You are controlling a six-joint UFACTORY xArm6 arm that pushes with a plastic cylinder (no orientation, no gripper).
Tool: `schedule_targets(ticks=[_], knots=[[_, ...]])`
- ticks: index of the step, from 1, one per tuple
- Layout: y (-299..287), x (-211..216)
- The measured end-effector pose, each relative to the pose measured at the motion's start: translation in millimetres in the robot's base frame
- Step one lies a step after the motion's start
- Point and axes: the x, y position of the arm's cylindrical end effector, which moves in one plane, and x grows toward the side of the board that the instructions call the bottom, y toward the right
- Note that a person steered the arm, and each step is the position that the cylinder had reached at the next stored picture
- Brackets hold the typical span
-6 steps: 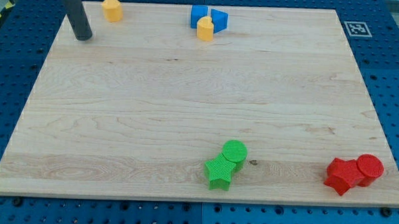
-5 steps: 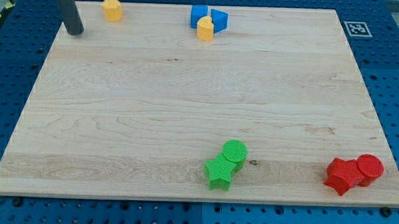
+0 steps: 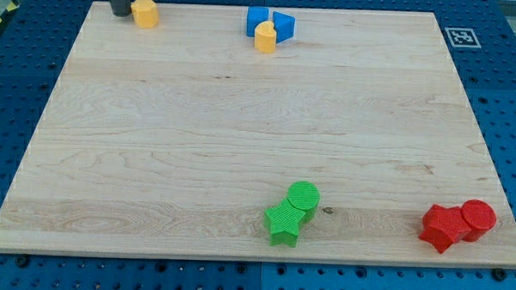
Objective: Push the yellow hexagon to the left of the yellow heart
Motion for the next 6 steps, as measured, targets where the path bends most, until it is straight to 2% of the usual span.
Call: schedule_targets(ticks=[2,4,5,6], knots=[[29,5],[31,30],[31,29],[32,7]])
